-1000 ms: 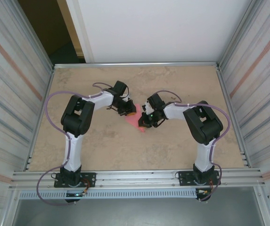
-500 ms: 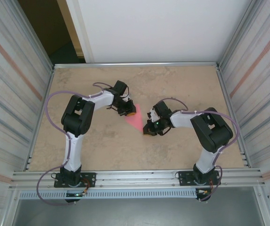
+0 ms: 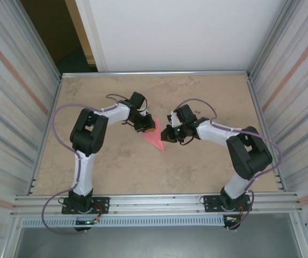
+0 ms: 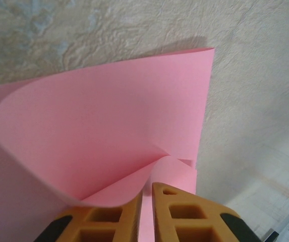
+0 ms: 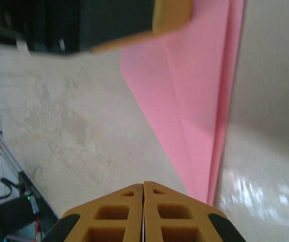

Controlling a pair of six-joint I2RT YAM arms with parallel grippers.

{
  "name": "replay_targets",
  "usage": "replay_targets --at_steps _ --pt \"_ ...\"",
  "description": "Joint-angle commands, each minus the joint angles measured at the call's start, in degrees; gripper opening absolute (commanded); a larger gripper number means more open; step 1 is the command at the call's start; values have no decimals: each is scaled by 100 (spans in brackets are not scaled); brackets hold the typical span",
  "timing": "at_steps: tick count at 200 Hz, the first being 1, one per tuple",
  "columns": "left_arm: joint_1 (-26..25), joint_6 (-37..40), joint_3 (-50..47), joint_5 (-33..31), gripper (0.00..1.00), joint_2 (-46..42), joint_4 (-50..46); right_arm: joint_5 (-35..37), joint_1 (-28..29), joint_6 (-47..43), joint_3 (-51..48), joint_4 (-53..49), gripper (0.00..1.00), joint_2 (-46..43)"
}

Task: Fold a paper plane with a square sheet of paper (pick it up from the middle)
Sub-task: Fourth fold the wing at the center of the table.

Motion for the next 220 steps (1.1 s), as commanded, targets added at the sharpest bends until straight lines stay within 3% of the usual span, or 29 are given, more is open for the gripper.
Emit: replay_targets --at_steps 1,88,153,220 --pt "-19 78 -125 -391 17 250 -432 229 99 26 350 -108 8 564" --pt "-16 371 -200 103 18 -530 348 544 90 -101 382 -473 5 1370" --pt "-99 130 -1672 671 14 -1331 2121 644 25 -134 310 -677 3 1435" --pt "-337 354 -1586 557 12 -866 1829 630 14 -147 333 -776 2 1485"
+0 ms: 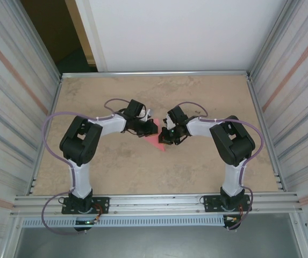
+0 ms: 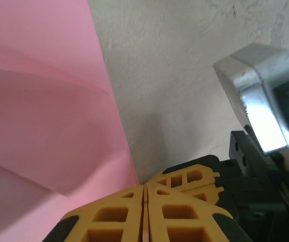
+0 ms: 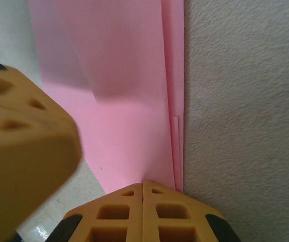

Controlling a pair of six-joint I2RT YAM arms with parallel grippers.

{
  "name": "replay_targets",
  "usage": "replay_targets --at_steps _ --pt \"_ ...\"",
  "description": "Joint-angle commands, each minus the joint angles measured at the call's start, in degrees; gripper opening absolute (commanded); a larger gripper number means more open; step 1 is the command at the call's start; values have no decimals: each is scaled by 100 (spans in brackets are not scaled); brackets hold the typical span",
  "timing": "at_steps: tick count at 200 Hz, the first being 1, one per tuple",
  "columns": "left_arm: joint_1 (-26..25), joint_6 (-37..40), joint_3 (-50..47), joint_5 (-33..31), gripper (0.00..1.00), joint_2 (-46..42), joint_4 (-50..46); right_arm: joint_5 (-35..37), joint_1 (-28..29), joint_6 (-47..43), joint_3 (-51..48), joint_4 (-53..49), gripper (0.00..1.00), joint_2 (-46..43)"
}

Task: Fold a paper plane with a square sheet of paper (pick it up from the middle)
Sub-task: Fourth fold the wing at the center of the table.

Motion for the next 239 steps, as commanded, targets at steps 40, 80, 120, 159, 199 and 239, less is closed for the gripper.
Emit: replay_targets --at_steps 40,80,120,159,199,239 --pt "32 565 388 -455 12 538 -491 479 -44 -197 -70 -844 2 423" --pt "374 961 767 -702 13 731 -776 703 -57 -338 -70 -1183 2 551" --pt "853 1453 1503 -673 13 1366 -1134 897 -97 -423 -133 -1353 2 582" --pt "1260 1702 2167 -762 14 1824 -1536 929 -123 -408 -141 -1372 2 559" --pt "1635 1576 2440 -574 15 2070 -1434 875 -133 -374 -135 -1306 2 549" --pt "1802 1600 2714 -584 16 2189 -1500 696 -131 -308 -115 -1172 3 466"
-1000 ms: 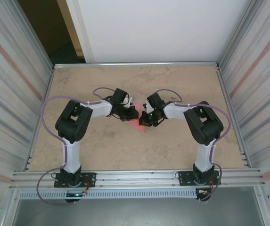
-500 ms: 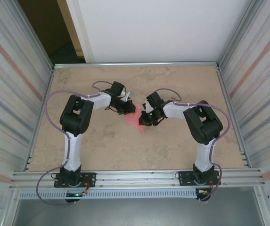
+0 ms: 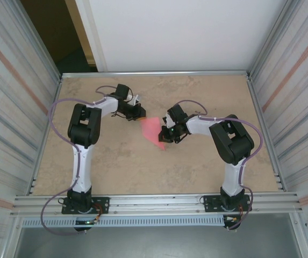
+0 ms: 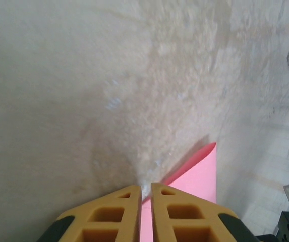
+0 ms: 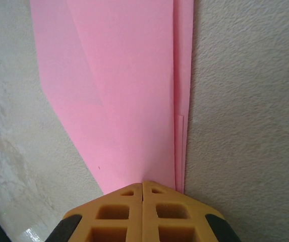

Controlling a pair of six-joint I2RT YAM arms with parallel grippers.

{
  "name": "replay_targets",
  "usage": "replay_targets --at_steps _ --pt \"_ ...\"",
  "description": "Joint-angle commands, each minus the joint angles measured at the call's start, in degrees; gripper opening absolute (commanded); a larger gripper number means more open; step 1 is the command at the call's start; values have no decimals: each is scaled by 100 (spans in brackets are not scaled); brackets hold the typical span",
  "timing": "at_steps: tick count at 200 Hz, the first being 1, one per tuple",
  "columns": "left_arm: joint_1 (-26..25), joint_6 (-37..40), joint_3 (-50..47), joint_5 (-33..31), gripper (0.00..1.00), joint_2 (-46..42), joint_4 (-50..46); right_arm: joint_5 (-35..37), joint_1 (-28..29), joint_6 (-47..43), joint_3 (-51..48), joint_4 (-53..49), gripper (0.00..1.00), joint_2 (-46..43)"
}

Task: Fold a paper plane with a square sheet of paper (pick it up from the middle)
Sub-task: Fourth fold the wing at the center of the table.

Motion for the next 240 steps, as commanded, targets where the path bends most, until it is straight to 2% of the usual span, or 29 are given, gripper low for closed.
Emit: replay_targets --at_steps 1,33,46,60,81,94,106,139,168,215,240 --pt "345 228 161 -923 16 355 34 580 -72 -22 -311 -991 3 341" --pt "415 27 241 -778 17 -78 105 129 -80 259 -130 -458 8 -33" --pt "415 -177 101 -701 19 -438 280 -67 -105 479 8 -163 14 -276" --pt "415 -490 -252 -670 23 -889 600 -176 -164 758 57 235 19 -575" --pt "412 -994 -1009 -710 32 -1670 1107 -131 -320 985 -45 766 33 -980" --pt "406 -1272 -1495 -777 37 -2080 1344 10 -416 958 -108 840 41 -1065" --pt "409 -1480 -1968 -855 42 -2442 1478 19 -512 823 -85 794 44 -995" --pt "406 -2039 -3197 -922 52 -3369 1924 -377 -679 436 117 683 45 -562" --pt "411 -2221 -3956 -1008 60 -3990 2016 -557 -718 21 353 582 44 -207" --pt "406 -2290 -4686 -979 84 -4759 2001 -1063 -753 -266 751 640 37 273" --pt "406 -2304 -4897 -904 92 -4998 2075 -1211 -763 -366 933 567 35 491"
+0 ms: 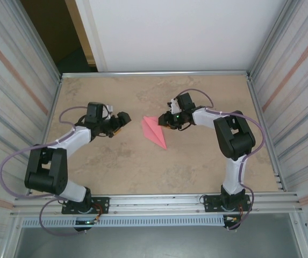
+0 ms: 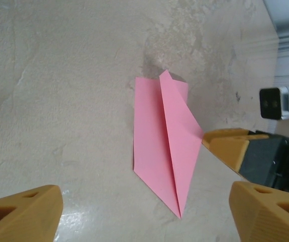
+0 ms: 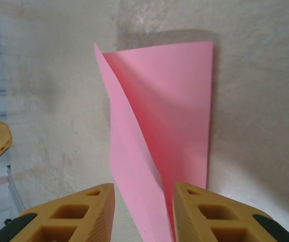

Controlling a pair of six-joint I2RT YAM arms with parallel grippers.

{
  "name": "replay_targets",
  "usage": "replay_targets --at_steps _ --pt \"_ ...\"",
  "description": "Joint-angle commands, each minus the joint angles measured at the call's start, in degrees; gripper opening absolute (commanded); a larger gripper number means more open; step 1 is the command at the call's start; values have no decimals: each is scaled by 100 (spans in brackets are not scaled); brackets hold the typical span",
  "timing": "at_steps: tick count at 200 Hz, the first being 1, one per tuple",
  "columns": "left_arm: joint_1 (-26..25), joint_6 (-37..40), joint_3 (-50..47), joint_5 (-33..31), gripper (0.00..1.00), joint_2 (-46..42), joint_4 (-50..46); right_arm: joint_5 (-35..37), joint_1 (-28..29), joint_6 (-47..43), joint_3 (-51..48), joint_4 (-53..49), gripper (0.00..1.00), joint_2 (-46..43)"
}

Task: Fold a paper plane with a square sheet of paper (pick it up from the middle)
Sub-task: Fourth fold the wing at the center of the table, then turn over the paper at the center of the table.

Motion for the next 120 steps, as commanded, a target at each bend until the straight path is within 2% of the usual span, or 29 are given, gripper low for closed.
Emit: replay_targets --at_steps 1,15,50,90,120 --pt "-16 -48 -193 53 92 -322 187 -326 -50 -306 227 -120 35 219" --pt "-16 -45 -246 117 98 -397 278 -394 -51 -363 324 -192 34 328" --pt "-15 -80 -239 342 99 -308 537 -609 -46 -483 390 -183 30 414" --pt "-31 -185 -232 582 98 -132 1037 -748 -52 -601 404 -96 14 437" --pt "-145 -166 -227 753 97 -113 1529 -770 -105 -376 225 409 5 -13"
